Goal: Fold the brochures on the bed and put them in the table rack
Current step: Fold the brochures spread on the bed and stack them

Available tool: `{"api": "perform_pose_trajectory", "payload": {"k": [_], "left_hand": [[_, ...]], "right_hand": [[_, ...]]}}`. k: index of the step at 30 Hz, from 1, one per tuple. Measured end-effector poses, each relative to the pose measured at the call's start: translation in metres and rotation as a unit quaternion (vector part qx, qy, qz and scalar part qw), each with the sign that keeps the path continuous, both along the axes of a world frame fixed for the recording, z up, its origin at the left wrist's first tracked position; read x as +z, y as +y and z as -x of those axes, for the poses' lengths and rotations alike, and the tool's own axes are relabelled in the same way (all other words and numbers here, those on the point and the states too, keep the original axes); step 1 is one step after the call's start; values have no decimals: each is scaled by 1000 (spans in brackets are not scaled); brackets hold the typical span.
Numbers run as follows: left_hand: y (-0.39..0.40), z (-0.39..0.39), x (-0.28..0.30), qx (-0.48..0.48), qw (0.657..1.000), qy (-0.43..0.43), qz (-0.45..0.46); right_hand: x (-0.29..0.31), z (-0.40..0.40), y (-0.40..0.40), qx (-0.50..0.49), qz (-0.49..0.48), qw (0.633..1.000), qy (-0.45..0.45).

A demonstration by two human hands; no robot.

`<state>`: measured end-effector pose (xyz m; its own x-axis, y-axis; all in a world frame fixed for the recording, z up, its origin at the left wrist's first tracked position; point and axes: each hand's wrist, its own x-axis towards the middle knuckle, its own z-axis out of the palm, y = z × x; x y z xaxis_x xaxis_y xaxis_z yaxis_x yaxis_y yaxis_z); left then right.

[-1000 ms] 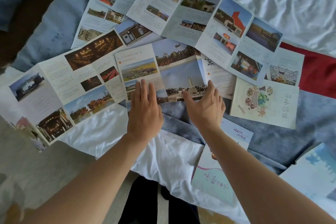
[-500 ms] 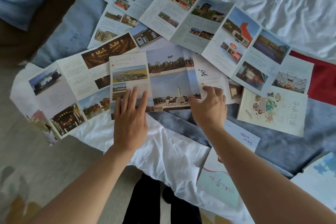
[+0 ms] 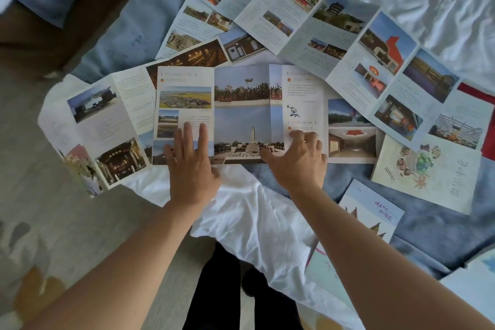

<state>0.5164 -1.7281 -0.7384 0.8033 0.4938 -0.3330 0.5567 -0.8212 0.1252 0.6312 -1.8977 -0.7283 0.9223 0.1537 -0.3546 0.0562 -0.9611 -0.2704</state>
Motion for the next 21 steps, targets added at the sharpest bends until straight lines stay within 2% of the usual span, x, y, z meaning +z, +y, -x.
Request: {"api": "perform_pose_trajectory", "payload": {"k": [3,7,10,13,17,21], "left_hand": [[9,0,-5,14,1000,10,-5],[24,8,-7,32,999,-22,0],[33,13,-8,58,996,-53,35],[36,8,-7,135,985,-79,71],[45,-1,2,167,979,-95,70],[57,-5,12,204,968,-120,87]], "right_hand": [[-1,3,10,-2,23,1000,-6],[-1,5,19,-12,35,999,0],[4,6,29,-22,-6,1000,12],[14,9,40,-52,-48,997,27],[20,12,43,-61,-77,995,-7],[9,2,46,-53,-19,998,20]]}}
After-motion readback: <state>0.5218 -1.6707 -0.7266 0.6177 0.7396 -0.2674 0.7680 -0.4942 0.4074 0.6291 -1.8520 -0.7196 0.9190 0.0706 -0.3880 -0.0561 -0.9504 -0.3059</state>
